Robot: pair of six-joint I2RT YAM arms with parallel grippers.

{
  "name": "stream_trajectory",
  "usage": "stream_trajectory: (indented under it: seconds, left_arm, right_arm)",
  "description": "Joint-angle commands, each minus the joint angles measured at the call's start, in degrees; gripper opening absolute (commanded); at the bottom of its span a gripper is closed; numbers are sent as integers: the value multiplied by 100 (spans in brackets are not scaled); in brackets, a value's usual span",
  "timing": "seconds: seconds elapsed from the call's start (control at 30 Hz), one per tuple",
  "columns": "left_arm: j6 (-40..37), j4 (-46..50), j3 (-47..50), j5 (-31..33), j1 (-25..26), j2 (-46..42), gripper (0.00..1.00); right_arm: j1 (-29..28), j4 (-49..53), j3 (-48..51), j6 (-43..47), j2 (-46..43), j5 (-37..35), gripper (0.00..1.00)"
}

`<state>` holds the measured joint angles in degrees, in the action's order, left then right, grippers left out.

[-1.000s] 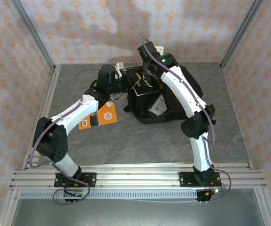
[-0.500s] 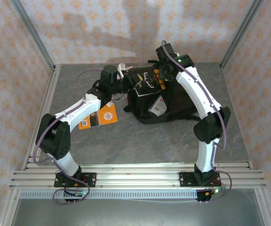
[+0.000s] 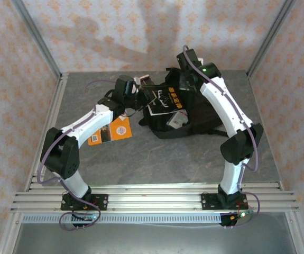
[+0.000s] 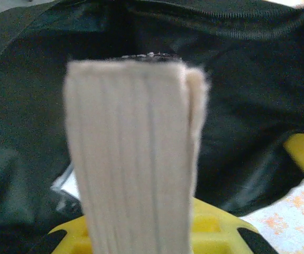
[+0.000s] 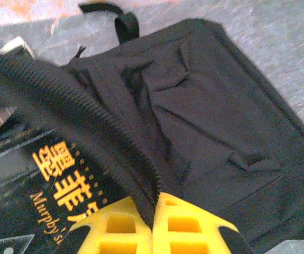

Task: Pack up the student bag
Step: Place the book in the student bag.

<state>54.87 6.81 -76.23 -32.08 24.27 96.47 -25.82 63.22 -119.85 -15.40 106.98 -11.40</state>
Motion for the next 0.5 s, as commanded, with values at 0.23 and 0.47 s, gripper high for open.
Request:
stream_trajectory:
  seconds: [0.23, 0.47]
  left_arm:
    - [-373, 636, -798, -35, 448, 399, 0]
    - [33, 64, -1202, -99, 719, 866, 0]
  right_arm:
    - [7, 14, -929, -320, -412, -603, 0]
    - [7, 3, -988, -531, -432, -384, 0]
